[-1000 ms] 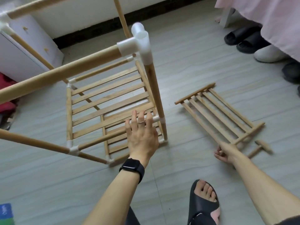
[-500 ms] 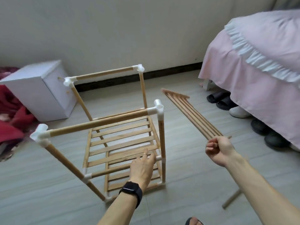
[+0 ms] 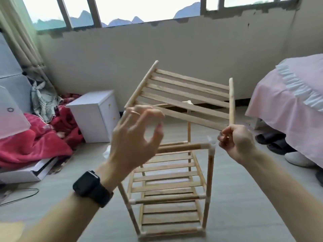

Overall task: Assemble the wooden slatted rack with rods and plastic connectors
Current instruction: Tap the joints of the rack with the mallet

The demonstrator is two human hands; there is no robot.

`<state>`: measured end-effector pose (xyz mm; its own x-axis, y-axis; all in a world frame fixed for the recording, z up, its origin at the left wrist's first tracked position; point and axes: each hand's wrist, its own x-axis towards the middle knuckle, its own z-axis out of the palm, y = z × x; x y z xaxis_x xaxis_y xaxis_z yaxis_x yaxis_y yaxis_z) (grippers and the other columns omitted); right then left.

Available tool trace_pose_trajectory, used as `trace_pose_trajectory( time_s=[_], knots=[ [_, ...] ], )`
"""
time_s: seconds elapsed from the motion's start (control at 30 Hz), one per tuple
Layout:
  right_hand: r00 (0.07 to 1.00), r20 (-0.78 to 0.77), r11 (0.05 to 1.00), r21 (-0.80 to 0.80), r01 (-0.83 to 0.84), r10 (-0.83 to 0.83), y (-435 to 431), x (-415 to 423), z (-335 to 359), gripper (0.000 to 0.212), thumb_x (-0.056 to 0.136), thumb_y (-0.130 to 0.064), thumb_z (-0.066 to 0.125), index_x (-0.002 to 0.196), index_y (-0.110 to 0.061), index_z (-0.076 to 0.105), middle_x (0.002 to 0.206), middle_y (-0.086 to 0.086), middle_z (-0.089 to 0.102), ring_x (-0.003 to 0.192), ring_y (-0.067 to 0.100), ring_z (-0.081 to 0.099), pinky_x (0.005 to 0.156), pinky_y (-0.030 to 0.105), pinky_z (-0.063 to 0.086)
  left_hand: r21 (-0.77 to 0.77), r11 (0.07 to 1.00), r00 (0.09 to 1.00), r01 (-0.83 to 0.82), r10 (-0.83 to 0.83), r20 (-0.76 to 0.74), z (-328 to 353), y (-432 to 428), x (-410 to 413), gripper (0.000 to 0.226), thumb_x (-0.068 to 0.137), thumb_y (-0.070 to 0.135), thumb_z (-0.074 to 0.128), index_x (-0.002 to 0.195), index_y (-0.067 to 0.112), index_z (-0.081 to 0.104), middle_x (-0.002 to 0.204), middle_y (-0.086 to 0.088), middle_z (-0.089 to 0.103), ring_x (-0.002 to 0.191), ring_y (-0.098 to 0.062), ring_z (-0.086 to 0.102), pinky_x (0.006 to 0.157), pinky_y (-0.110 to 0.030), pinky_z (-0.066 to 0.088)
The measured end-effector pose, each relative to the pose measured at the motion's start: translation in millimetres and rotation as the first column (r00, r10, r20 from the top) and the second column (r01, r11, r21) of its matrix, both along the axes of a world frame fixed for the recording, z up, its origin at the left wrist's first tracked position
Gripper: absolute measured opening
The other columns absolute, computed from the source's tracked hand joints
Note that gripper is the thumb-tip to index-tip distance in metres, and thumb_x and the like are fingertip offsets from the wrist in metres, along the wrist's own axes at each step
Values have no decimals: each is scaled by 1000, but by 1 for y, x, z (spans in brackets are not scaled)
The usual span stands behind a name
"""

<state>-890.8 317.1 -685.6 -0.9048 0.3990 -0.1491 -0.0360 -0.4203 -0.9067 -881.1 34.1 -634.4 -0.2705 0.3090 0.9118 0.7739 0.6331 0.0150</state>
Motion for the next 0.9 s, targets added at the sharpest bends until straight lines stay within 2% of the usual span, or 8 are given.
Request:
trace_pose_trajectory(
  time_s=[0.1, 0.17, 0.23, 0.37, 0.5, 0.7, 0.8, 0.9],
  knots=[
    [999, -25, 992, 127, -25, 28, -12, -2, 4, 15, 88, 5, 39, 87, -8, 47, 68, 6, 38, 58, 17, 41, 64, 32, 39, 249, 885, 856, -394, 254, 451, 25, -42, -34, 51, 96, 42, 61, 139, 20, 46, 144, -15, 42, 129, -29, 41, 107, -41, 38],
    [999, -42, 979, 205, -21, 30, -22, -4, 9, 17, 90, 5, 40, 93, -9, 48, 73, 7, 40, 60, 17, 43, 67, 33, 42, 282, 826, 600, -487, 82, 796, 20, -59, -51, 62, 101, 49, 51, 152, 20, 29, 153, -18, 31, 136, -32, 37, 110, -48, 34],
    [998, -58, 961, 278, -7, 24, -28, -7, 13, 17, 92, 5, 41, 95, -9, 50, 77, 9, 42, 64, 18, 44, 66, 30, 43, 339, 818, 404, -466, -144, 903, 4, -66, -62, 56, 107, 49, 37, 150, 13, 34, 140, -16, 49, 123, -31, 53, 104, -50, 45],
    [998, -58, 905, 426, 0, 27, -31, -16, 15, 16, 93, 2, 41, 98, -7, 53, 81, 13, 47, 74, 21, 49, 69, 30, 40, 477, 754, 400, -451, -308, 863, -28, -76, -73, 37, 109, 28, 41, 139, 10, 51, 110, -9, 62, 88, -20, 62, 71, -32, 52],
    [996, -36, 849, 526, -55, 87, -32, -28, 9, 15, 101, -6, 41, 95, -7, 54, 86, 14, 49, 80, 22, 48, 75, 31, 41, 484, 758, 424, -437, -301, 854, -29, -87, -83, 37, 107, 30, 47, 139, 12, 57, 98, 0, 61, 85, -15, 61, 72, -27, 46],
    [975, 71, 808, 549, -214, 211, -30, -51, -3, 35, 109, -39, 39, 112, -8, 56, 88, 12, 54, 78, 24, 54, 69, 35, 46, 628, 594, 202, -503, -626, 754, -44, -107, -84, 22, 105, 23, 51, 121, 19, 66, 118, -9, 66, 96, -29, 73, 75, -42, 55],
    [971, 89, 826, 512, -235, 221, -29, -56, -7, 34, 109, -38, 40, 114, -8, 57, 86, 11, 53, 73, 24, 53, 64, 34, 46, 717, 457, 216, -526, -744, 632, -50, -105, -84, 20, 104, 23, 55, 116, 14, 69, 103, -9, 61, 78, -22, 68, 66, -35, 56],
    [978, 103, 848, 489, -207, 179, -30, -56, -6, 31, 109, -37, 42, 111, -10, 57, 87, 10, 52, 66, 20, 48, 59, 30, 45, 720, 455, 243, -524, -730, 639, -52, -99, -89, 22, 103, 25, 58, 117, 14, 69, 90, -4, 56, 62, -14, 60, 56, -28, 52]
  ],
)
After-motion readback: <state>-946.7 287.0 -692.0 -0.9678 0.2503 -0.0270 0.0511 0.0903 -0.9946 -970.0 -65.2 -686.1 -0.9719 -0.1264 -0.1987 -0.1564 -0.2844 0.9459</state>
